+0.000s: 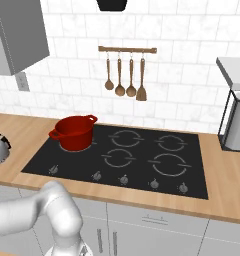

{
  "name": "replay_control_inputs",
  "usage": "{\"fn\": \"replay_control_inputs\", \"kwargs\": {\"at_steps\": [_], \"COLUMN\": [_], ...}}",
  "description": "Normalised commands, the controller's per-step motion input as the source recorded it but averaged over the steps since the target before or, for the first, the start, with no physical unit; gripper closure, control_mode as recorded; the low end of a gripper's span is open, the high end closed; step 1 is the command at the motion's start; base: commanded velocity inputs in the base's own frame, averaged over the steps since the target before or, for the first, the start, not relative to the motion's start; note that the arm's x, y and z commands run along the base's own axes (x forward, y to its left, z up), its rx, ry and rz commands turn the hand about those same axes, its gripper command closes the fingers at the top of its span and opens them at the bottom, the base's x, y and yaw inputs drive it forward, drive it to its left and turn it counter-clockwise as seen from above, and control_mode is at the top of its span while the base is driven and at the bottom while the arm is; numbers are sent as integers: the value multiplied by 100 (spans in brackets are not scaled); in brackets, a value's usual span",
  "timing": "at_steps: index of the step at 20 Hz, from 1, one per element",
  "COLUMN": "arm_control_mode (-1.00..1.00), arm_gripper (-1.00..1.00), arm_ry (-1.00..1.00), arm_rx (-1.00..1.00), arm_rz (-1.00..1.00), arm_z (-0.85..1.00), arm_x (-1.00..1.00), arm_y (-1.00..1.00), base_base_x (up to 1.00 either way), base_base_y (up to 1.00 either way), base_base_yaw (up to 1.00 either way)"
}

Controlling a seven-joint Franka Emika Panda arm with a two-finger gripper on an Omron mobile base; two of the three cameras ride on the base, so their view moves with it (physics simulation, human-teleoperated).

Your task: Pick the kettle from the counter and place it on a stove burner. Then turn the burner on.

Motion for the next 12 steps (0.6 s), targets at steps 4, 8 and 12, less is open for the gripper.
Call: {"fn": "replay_control_inputs", "kwargs": {"at_steps": [4, 8, 12], "arm_control_mode": [-100, -100, -100], "arm_gripper": [100, 100, 100], "arm_ry": [-11, -11, -5], "arm_rx": [0, 0, 0], "arm_rz": [-12, -11, -14], "arm_z": [30, 37, 24], "arm_x": [-55, -49, -39], "arm_y": [-23, -40, -65], "base_base_x": [0, 0, 0], "base_base_y": [0, 0, 0], "base_base_yaw": [0, 0, 0]}}
